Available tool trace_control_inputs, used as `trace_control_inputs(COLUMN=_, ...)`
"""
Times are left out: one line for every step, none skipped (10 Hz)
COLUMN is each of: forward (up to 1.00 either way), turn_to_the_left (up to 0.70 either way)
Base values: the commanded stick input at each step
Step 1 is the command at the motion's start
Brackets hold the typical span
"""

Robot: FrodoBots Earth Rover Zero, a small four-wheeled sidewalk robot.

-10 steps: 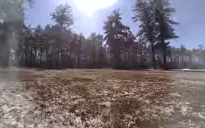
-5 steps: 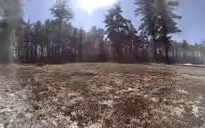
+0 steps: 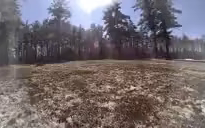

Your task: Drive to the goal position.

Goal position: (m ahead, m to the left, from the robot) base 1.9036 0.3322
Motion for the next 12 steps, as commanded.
trace_control_inputs(forward=0.50, turn_to_the_left=0.00)
trace_control_inputs(forward=0.50, turn_to_the_left=0.00)
trace_control_inputs(forward=0.50, turn_to_the_left=0.00)
trace_control_inputs(forward=0.50, turn_to_the_left=0.00)
trace_control_inputs(forward=0.50, turn_to_the_left=0.00)
trace_control_inputs(forward=0.50, turn_to_the_left=0.00)
trace_control_inputs(forward=0.50, turn_to_the_left=0.00)
trace_control_inputs(forward=0.50, turn_to_the_left=0.00)
trace_control_inputs(forward=0.50, turn_to_the_left=0.00)
trace_control_inputs(forward=0.50, turn_to_the_left=0.00)
trace_control_inputs(forward=0.50, turn_to_the_left=0.00)
trace_control_inputs(forward=0.50, turn_to_the_left=0.00)
